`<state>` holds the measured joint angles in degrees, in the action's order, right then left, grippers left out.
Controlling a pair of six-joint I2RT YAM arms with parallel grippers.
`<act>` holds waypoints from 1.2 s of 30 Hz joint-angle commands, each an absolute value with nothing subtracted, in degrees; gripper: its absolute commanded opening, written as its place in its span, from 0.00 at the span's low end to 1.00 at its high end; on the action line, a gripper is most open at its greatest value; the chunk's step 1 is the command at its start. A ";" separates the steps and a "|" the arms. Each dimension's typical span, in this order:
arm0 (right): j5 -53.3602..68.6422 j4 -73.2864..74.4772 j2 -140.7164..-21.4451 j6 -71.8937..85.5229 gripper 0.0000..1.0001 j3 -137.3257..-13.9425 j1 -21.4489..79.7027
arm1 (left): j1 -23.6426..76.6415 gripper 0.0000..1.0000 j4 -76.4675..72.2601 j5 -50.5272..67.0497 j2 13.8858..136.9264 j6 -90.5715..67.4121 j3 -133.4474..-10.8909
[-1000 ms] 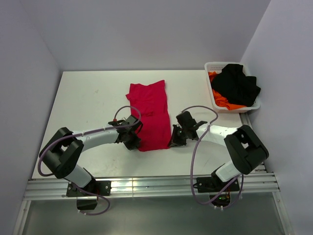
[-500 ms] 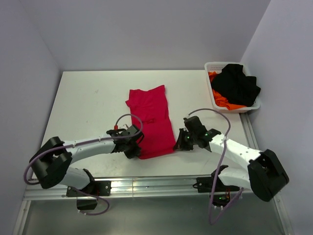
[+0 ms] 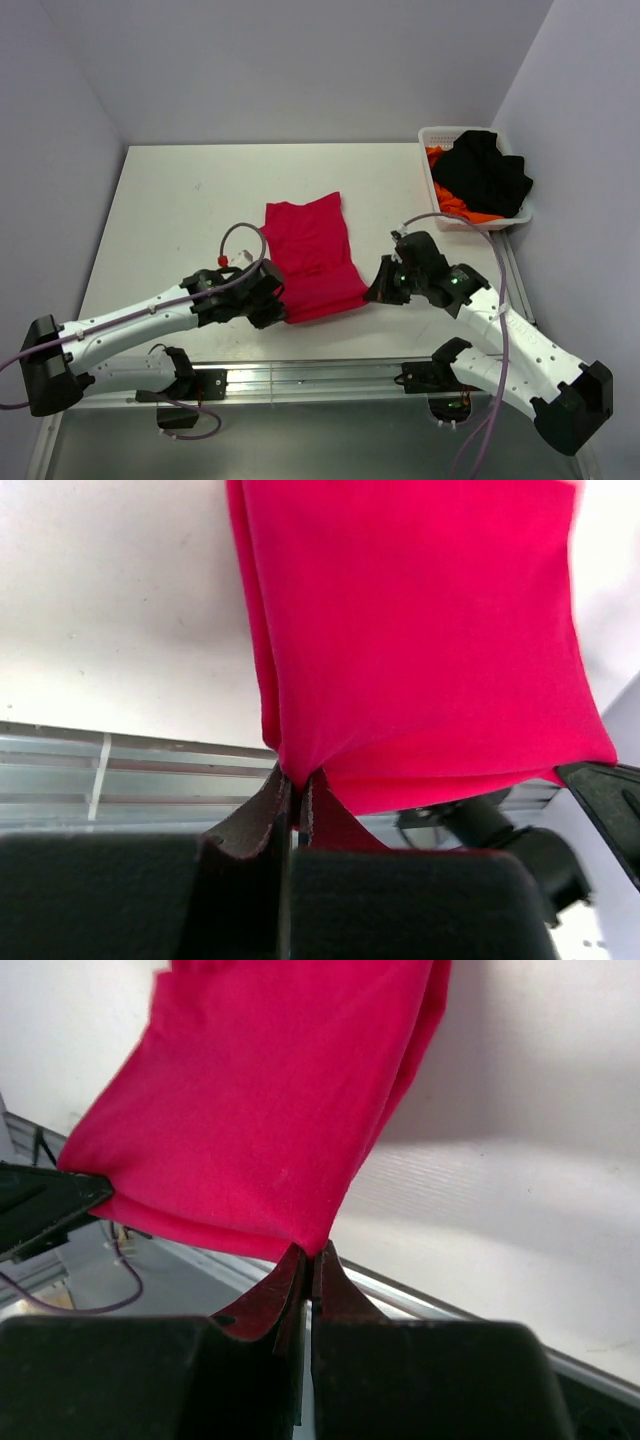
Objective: Fold and stack the t-shirts
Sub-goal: Fold the long partially folded tshirt into a neat square, then put the neatly folded tshirt into the corner of the board with the left arm
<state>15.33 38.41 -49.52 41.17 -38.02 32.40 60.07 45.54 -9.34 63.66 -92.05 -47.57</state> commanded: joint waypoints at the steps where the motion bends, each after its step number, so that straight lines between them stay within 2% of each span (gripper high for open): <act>1: 10.90 44.12 -52.19 38.50 0.00 -47.16 32.17 | 60.03 0.00 56.51 -15.37 61.61 -93.17 -54.03; 8: 9.94 45.97 -60.55 36.04 0.00 -58.18 32.17 | 55.12 0.00 60.03 -15.83 66.53 -84.83 -64.94; 12: 9.15 44.91 -66.86 33.24 0.00 -63.88 31.73 | 45.13 0.00 55.74 -12.23 70.47 -76.05 -68.11; 15: 7.31 45.96 -79.41 29.64 0.00 -75.02 29.55 | 33.81 0.00 50.38 -8.19 78.09 -65.33 -72.49; 16: 7.38 46.14 -87.46 28.75 0.00 -82.80 28.66 | 30.88 0.00 49.32 -7.39 81.35 -59.82 -77.47; 17: 7.12 46.06 -92.06 27.87 0.00 -87.40 27.78 | 28.41 0.05 48.78 -6.60 84.95 -57.50 -81.09; 18: 7.03 47.53 -96.81 26.21 0.04 -92.50 26.82 | 24.13 0.22 49.39 -5.81 93.69 -55.22 -85.30; 19: 4.94 49.38 -107.04 25.23 0.31 -104.99 25.33 | 22.34 0.99 50.18 -5.63 98.30 -51.19 -94.83; 20: 2.05 57.49 -112.45 25.22 0.94 -112.77 24.88 | 21.02 0.99 52.80 -4.84 102.96 -49.67 -100.40; 21: 0.98 61.57 -117.29 26.01 1.00 -119.81 24.44 | 18.48 0.99 53.69 -1.27 111.01 -46.79 -105.42; 22: 1.84 65.09 -124.21 26.80 1.00 -131.28 23.91 | 17.59 0.99 54.48 -0.53 114.14 -45.71 -113.82; 24: 2.54 70.22 -126.12 29.43 1.00 -136.48 22.50 | 17.05 1.00 59.05 -0.79 119.43 -45.35 -121.00; 27: 5.35 59.54 -115.00 31.89 1.00 -121.17 23.03 | 16.79 0.99 55.66 0.95 116.04 -45.70 -119.64; 28: 6.32 56.02 -107.39 32.34 1.00 -110.15 23.03 | 16.70 0.99 54.50 1.14 114.45 -45.88 -114.92; 31: 8.08 49.49 -95.68 32.26 1.00 -94.55 23.03 | 16.52 1.00 51.34 1.75 108.30 -44.30 -104.73; 36: 8.61 46.85 -76.87 30.85 1.00 -75.10 23.03 | 16.52 1.00 40.36 6.40 98.19 -42.02 -83.03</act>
